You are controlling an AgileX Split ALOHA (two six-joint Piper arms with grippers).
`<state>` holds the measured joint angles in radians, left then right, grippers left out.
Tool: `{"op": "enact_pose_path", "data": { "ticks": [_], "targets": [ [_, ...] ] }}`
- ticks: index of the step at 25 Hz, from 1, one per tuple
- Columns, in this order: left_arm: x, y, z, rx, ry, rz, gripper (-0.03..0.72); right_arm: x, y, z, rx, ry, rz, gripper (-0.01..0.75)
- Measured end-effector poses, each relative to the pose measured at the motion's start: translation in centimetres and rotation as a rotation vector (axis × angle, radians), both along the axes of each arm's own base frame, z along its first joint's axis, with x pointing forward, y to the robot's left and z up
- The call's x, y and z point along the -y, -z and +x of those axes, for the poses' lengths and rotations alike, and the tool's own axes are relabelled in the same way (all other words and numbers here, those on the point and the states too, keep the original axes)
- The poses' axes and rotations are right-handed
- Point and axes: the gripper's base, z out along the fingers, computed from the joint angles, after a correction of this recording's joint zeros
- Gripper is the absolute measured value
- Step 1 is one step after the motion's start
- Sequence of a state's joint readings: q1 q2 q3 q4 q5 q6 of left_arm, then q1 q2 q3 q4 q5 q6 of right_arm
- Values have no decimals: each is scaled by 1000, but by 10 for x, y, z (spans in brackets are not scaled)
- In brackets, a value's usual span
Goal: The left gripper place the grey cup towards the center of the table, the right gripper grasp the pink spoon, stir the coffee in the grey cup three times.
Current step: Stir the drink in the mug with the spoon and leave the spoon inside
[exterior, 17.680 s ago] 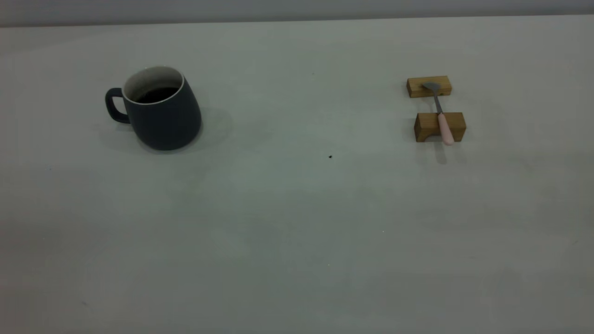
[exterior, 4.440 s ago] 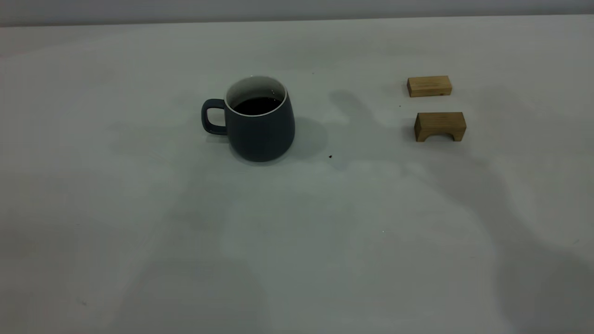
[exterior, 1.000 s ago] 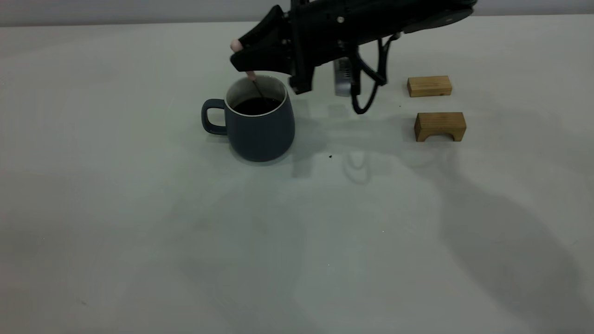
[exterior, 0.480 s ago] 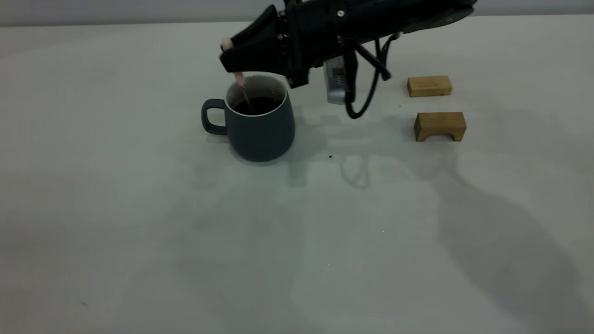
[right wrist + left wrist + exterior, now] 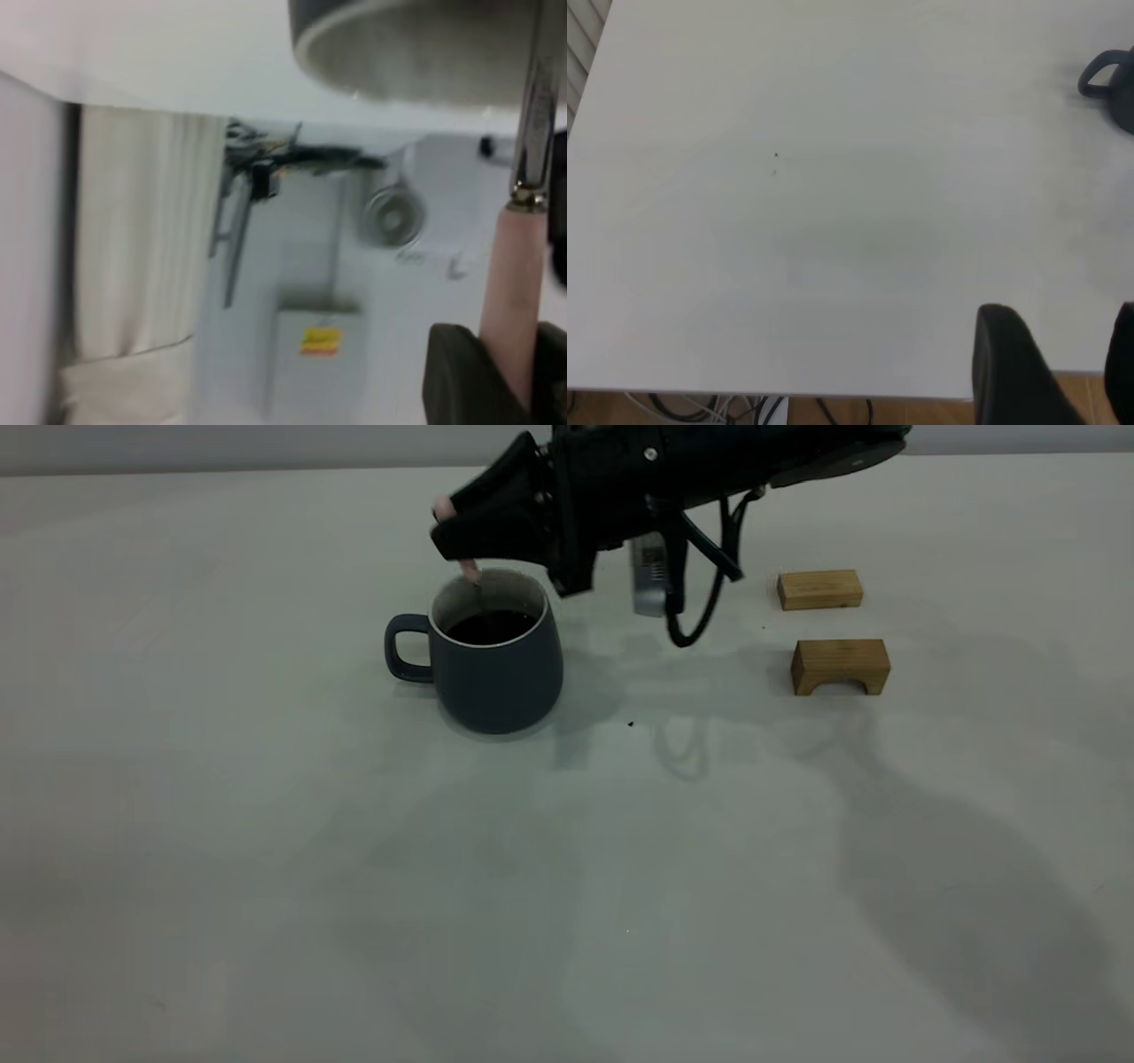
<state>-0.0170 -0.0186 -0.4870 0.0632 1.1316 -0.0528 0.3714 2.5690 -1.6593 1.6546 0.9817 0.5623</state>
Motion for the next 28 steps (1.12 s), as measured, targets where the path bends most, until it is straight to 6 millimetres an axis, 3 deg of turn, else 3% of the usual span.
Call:
{"op": "enact_pose_path", "data": {
  "ticks": [8, 11, 14, 19, 21, 24, 28],
  "targets": [
    [0, 0, 0, 0, 0, 0, 341, 2, 5, -5, 81, -109, -79, 138],
    [0, 0, 0, 0, 0, 0, 341, 2, 5, -6, 102, -130, -81, 176],
    [0, 0, 0, 0, 0, 0, 341, 2, 4, -7, 111, -148, -72, 280],
    [0, 0, 0, 0, 0, 0, 341, 1, 1, -12, 133, -209, -30, 529],
    [0, 0, 0, 0, 0, 0, 341, 1, -2, -14, 148, -244, -14, 583],
    [0, 0, 0, 0, 0, 0, 341, 3, -16, -15, 237, -307, 8, 590],
    [0, 0, 0, 0, 0, 0, 341, 10, -52, -12, 445, -396, -22, 561]
  ]
}}
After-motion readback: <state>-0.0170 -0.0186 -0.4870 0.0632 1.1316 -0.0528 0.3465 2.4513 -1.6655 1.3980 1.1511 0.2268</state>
